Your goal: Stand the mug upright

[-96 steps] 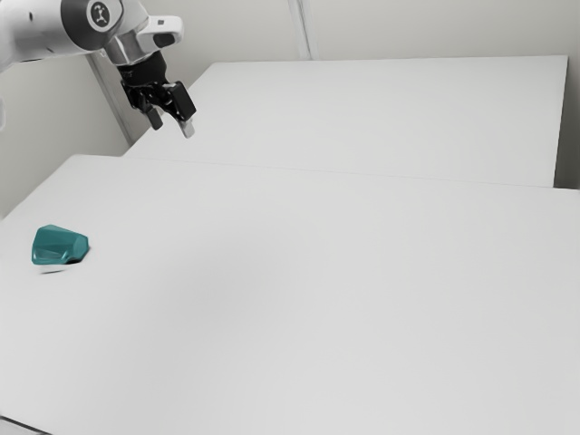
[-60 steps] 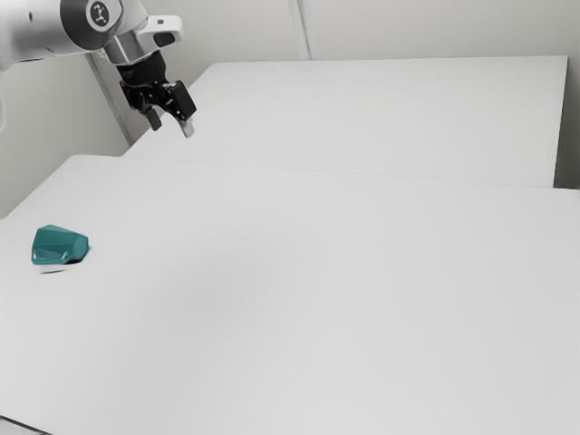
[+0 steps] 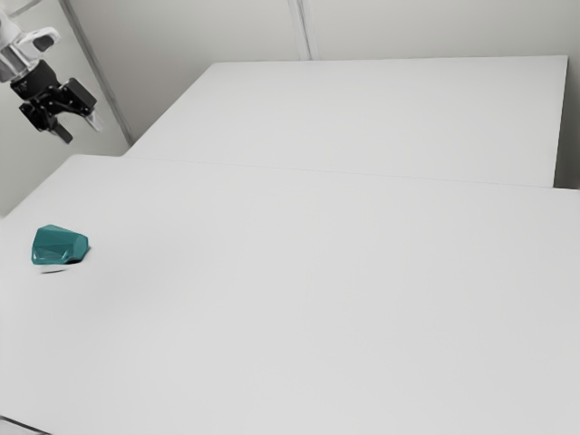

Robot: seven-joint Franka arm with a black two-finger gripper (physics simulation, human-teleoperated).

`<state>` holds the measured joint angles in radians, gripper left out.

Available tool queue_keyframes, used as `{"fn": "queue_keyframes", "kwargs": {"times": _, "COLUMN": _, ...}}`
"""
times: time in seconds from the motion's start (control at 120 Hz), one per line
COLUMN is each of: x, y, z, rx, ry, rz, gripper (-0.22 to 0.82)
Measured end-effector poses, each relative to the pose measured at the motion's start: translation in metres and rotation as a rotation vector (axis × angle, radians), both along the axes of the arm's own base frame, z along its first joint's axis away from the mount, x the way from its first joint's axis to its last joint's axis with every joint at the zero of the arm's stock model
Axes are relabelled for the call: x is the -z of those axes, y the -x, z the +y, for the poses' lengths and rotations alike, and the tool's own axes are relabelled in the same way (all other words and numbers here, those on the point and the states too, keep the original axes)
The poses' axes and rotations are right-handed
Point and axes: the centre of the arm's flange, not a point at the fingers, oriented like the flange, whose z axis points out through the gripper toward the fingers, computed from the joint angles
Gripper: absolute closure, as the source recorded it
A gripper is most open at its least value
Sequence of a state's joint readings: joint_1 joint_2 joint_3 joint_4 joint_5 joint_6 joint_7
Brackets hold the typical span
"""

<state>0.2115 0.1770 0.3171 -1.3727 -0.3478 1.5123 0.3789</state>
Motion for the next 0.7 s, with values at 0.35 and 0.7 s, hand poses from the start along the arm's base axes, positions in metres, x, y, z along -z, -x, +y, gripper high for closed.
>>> {"fn": "queue_keyframes", "kwargs": {"times": 0.35, "x": 0.082, "y": 0.008, "z": 0.164, "rx": -0.050, "ry": 0.206, "rz": -0.072, "gripper": 0.00}}
{"fn": "queue_keyframes", "kwargs": {"times": 0.7, "x": 0.201, "y": 0.041, "z": 0.250, "rx": -0.049, "ry": 0.433, "rz": -0.138, "gripper": 0.00}}
